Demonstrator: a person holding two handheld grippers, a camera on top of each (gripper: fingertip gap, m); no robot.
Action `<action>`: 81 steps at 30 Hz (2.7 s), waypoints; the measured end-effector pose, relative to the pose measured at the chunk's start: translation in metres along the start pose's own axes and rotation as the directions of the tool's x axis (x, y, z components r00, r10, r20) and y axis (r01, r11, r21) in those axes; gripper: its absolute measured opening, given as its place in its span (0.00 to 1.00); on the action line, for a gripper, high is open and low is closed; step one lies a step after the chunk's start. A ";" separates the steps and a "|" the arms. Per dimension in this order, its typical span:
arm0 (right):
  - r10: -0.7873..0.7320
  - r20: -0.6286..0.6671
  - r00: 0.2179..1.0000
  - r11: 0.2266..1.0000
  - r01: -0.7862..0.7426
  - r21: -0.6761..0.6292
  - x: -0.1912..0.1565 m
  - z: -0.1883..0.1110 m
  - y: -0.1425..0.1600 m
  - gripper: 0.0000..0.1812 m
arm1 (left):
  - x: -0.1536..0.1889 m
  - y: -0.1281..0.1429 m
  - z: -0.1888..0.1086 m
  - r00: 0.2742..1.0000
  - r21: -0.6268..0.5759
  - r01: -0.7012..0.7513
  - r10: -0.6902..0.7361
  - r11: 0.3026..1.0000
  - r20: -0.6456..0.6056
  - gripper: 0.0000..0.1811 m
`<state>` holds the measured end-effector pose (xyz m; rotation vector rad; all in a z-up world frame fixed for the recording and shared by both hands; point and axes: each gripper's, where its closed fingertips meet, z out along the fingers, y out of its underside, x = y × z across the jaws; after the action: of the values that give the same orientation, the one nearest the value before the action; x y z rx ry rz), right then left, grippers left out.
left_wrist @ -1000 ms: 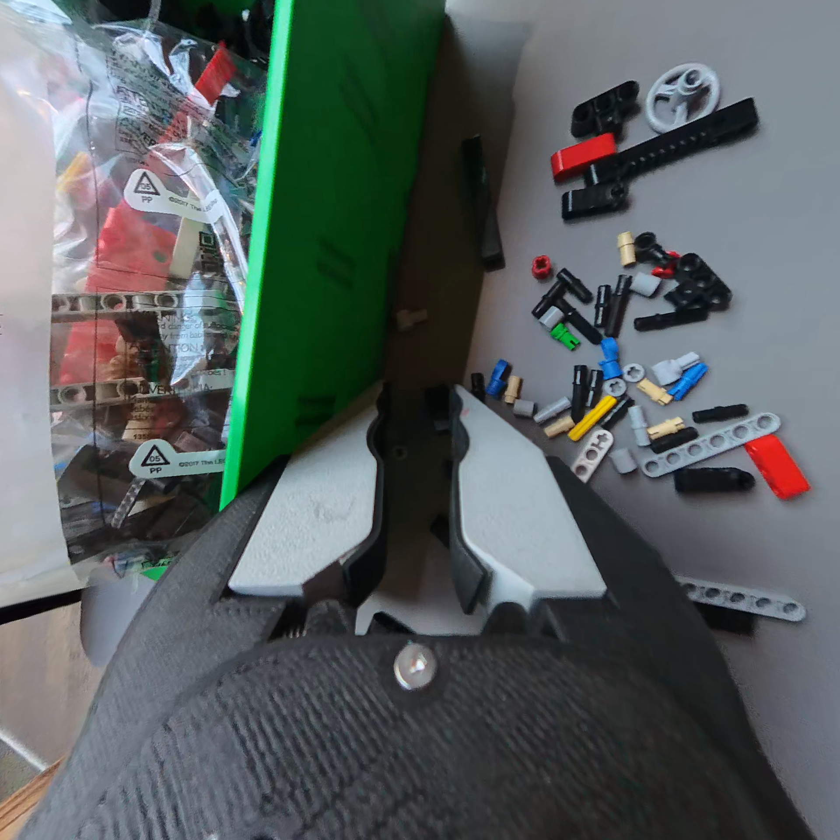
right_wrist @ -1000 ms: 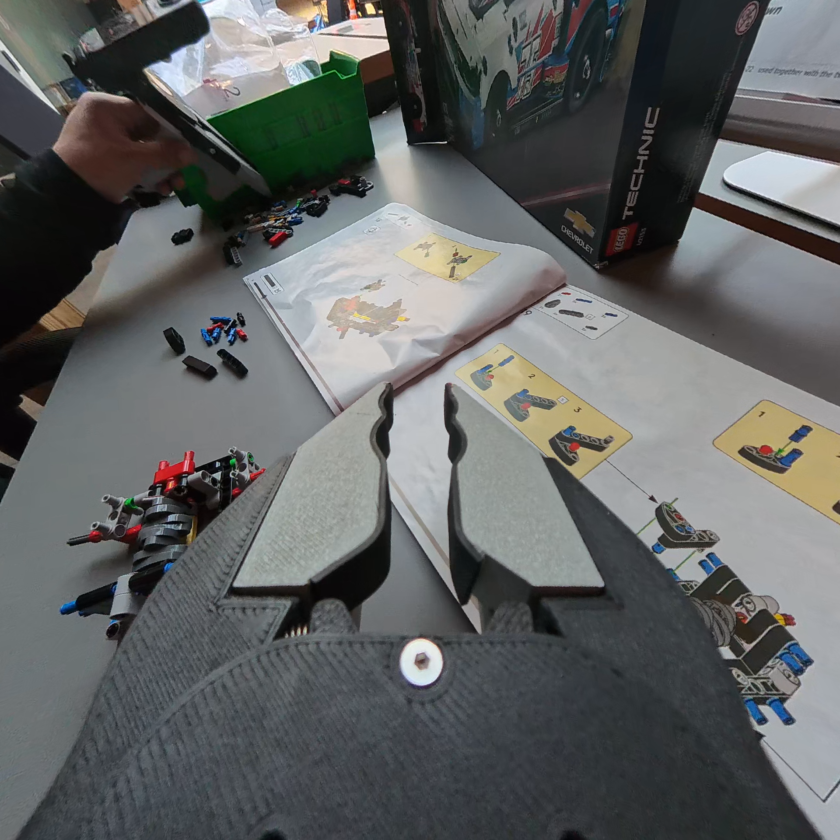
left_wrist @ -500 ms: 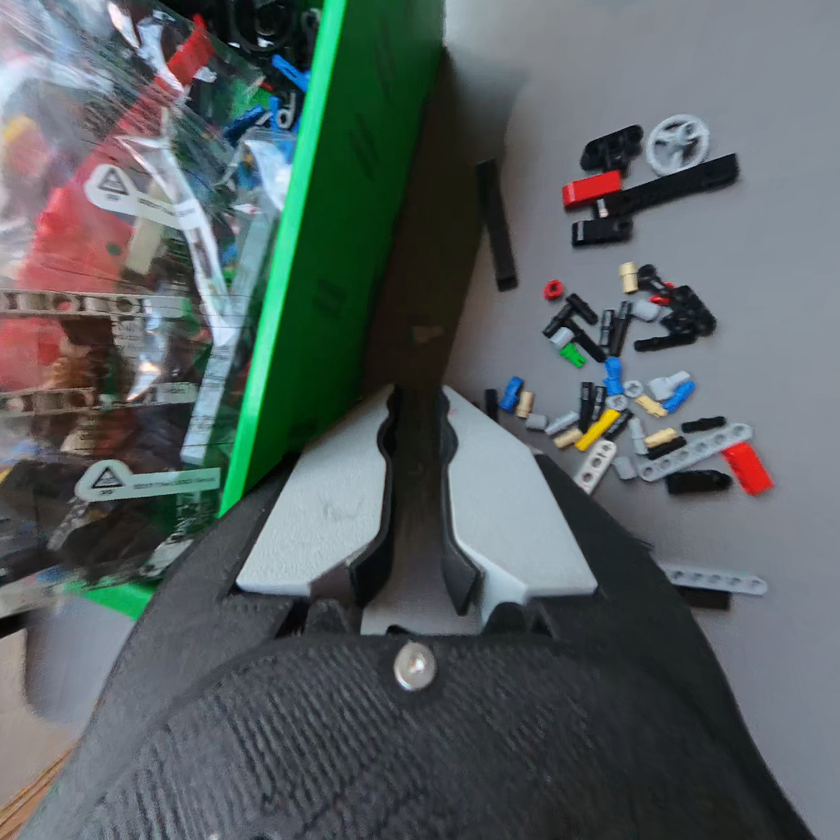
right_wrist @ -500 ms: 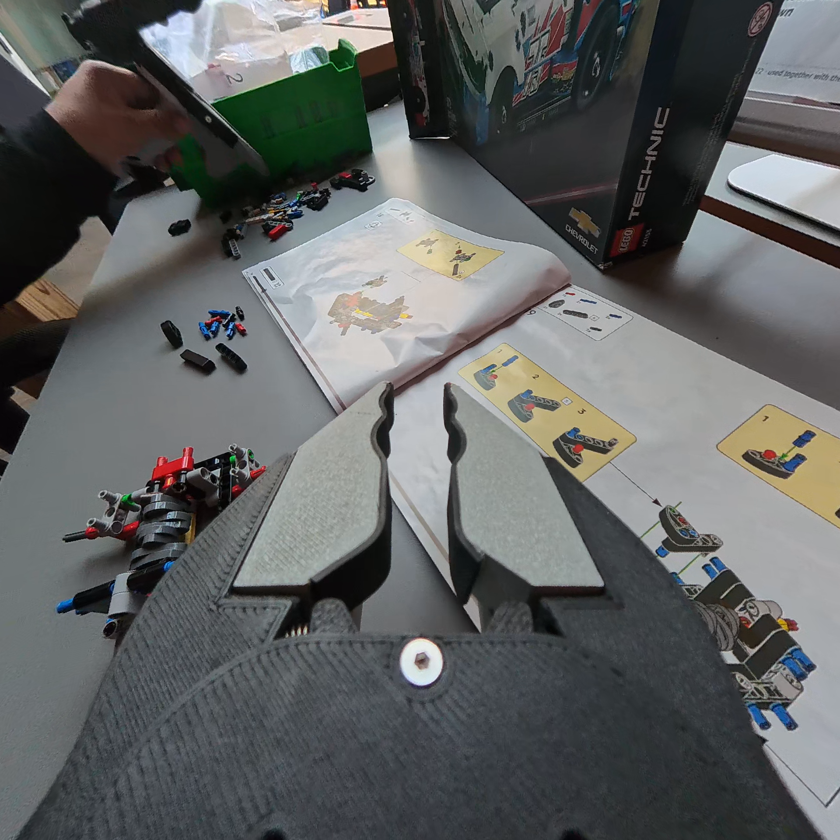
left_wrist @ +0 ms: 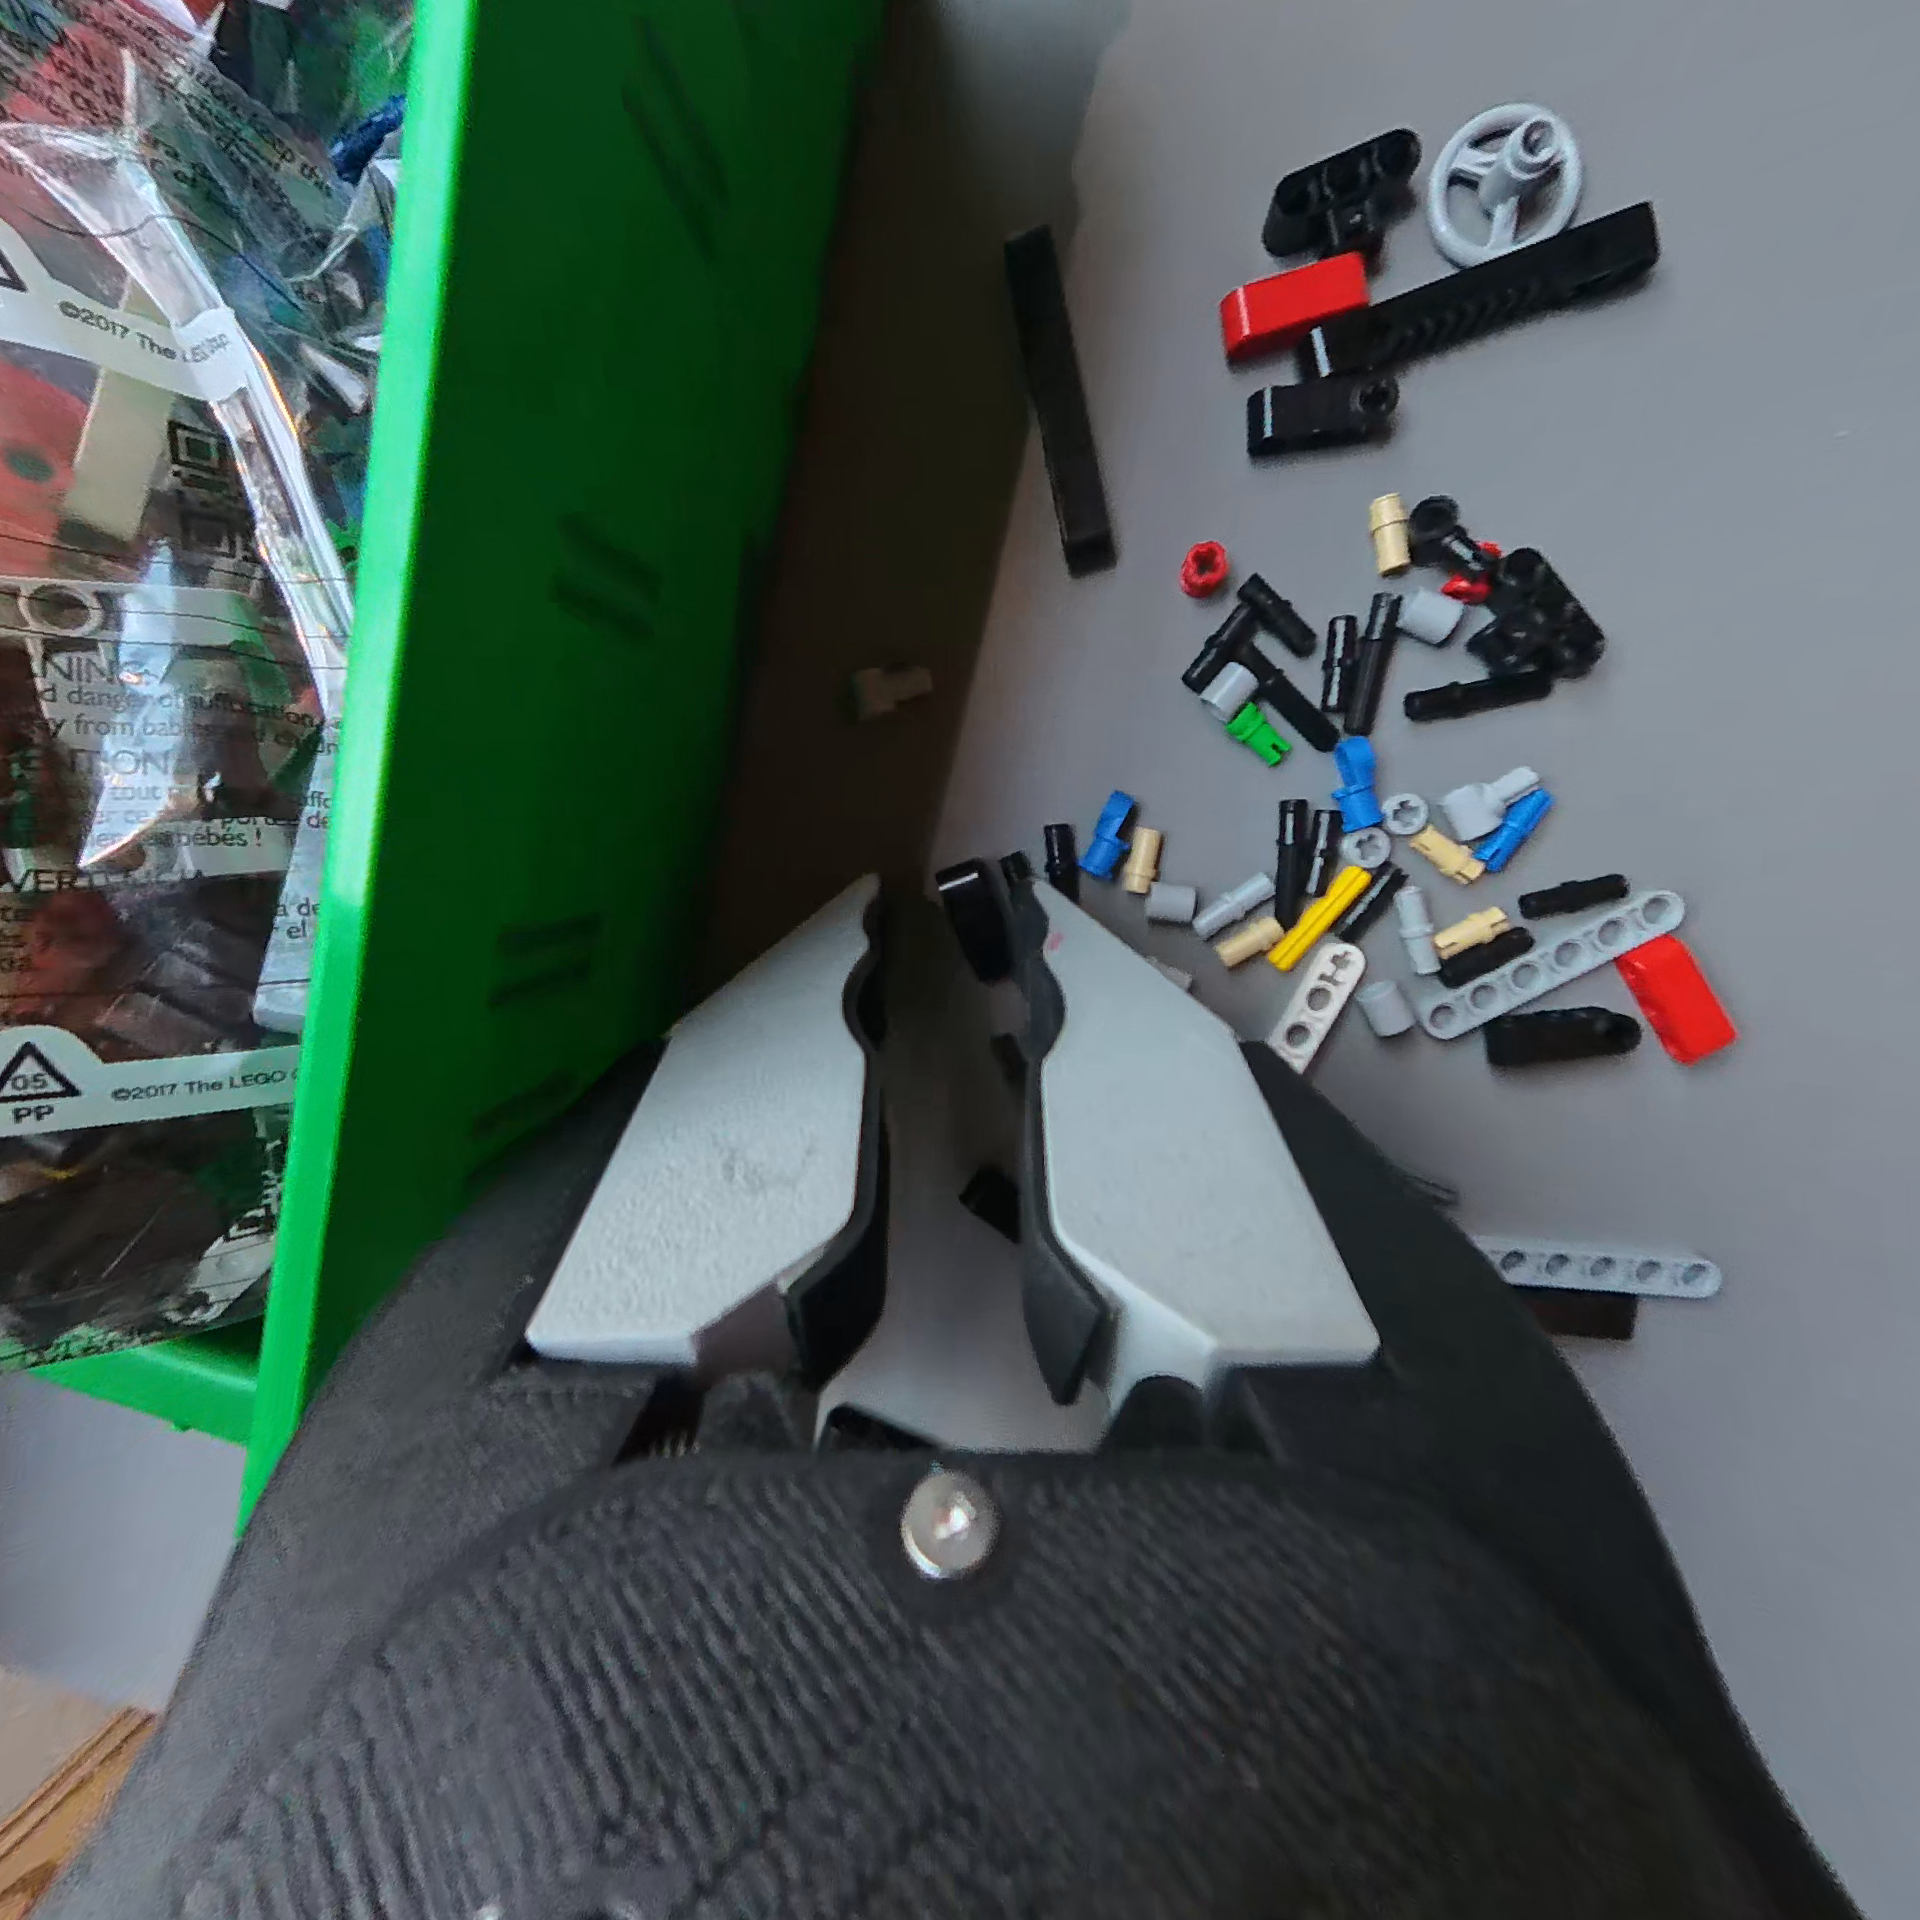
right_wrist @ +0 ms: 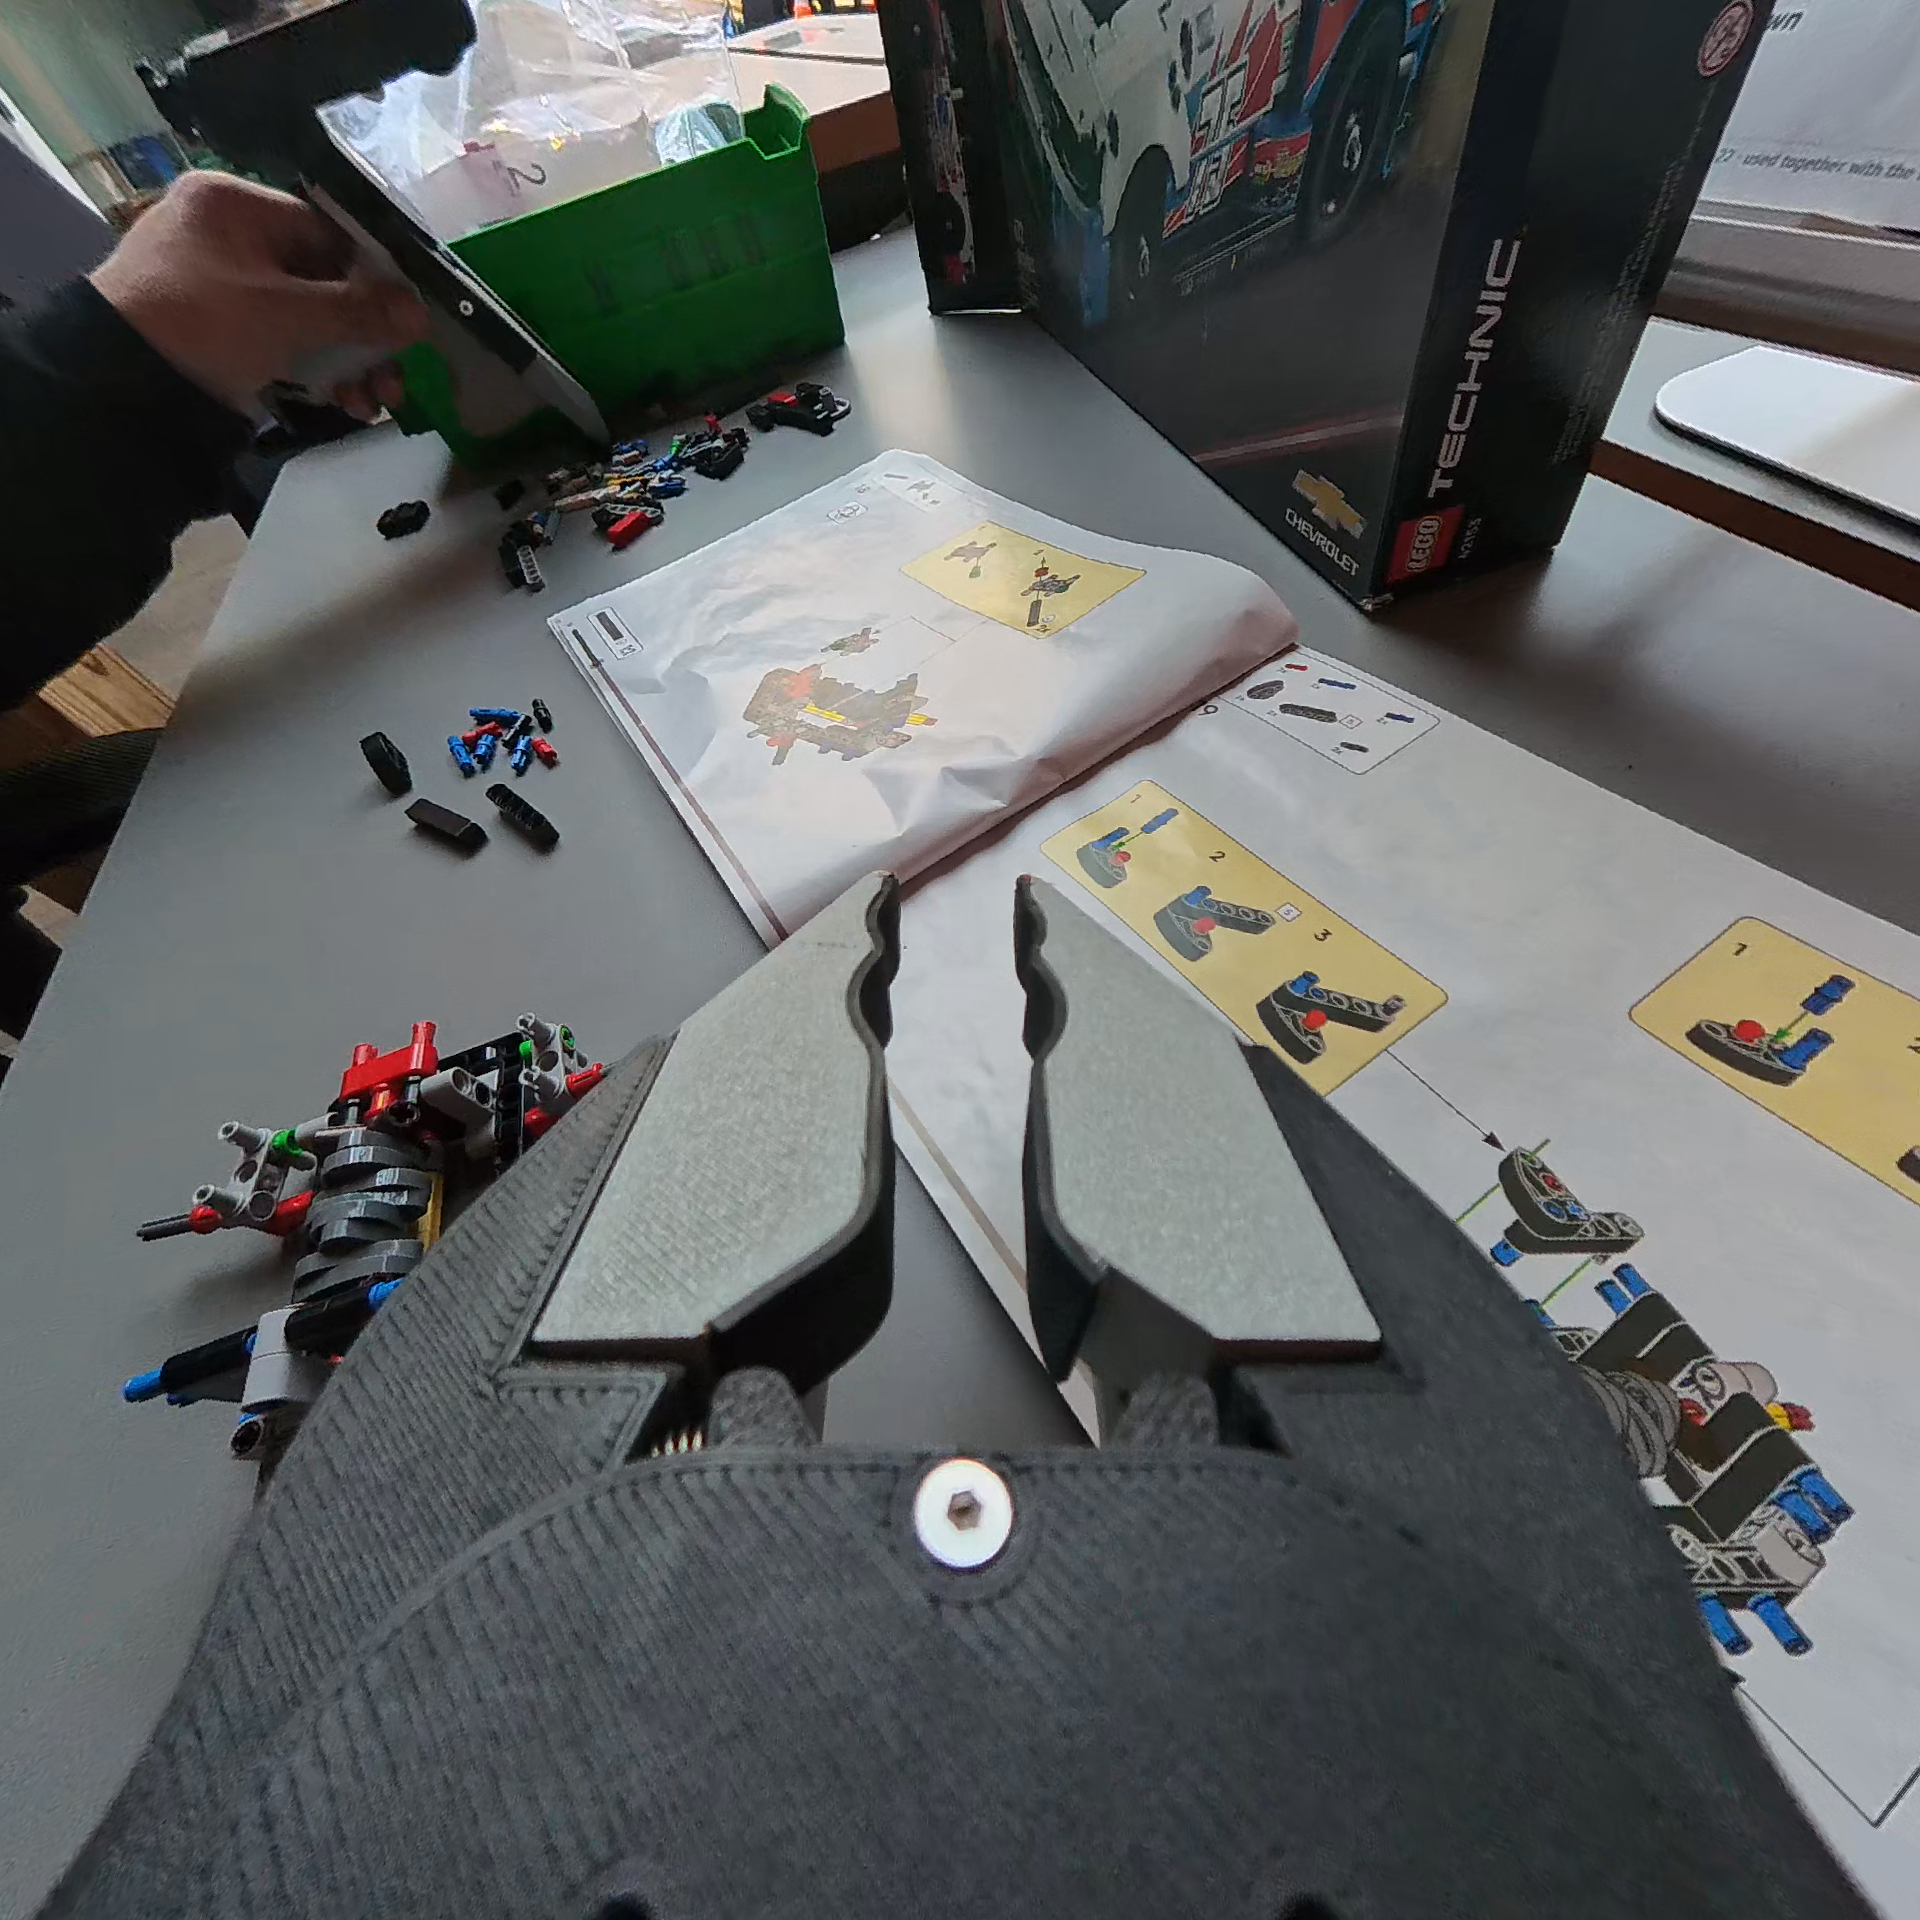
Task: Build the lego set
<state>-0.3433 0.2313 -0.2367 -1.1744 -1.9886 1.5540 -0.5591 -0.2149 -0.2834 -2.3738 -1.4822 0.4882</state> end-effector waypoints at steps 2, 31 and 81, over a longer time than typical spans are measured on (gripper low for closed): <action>0.000 0.001 1.000 1.000 0.000 -0.001 0.000 0.000 0.000 0.11 | 0.002 -0.001 0.000 1.000 0.007 0.007 -0.007 1.000 -0.009 0.08; 0.005 0.001 1.000 1.000 -0.005 -0.009 0.001 0.001 0.001 0.11 | 0.277 0.069 -0.110 0.611 0.346 -0.612 0.703 0.711 -0.363 0.03; 0.045 -0.030 0.999 0.995 -0.042 0.095 0.014 -0.015 -0.011 0.14 | 0.254 0.126 -0.096 0.343 0.431 -0.712 0.810 0.554 -0.476 0.17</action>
<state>-0.3455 0.2513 -0.2242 -1.2047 -1.8600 1.6213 -0.3122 -0.0451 -0.2823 -2.5807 0.0716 -0.0778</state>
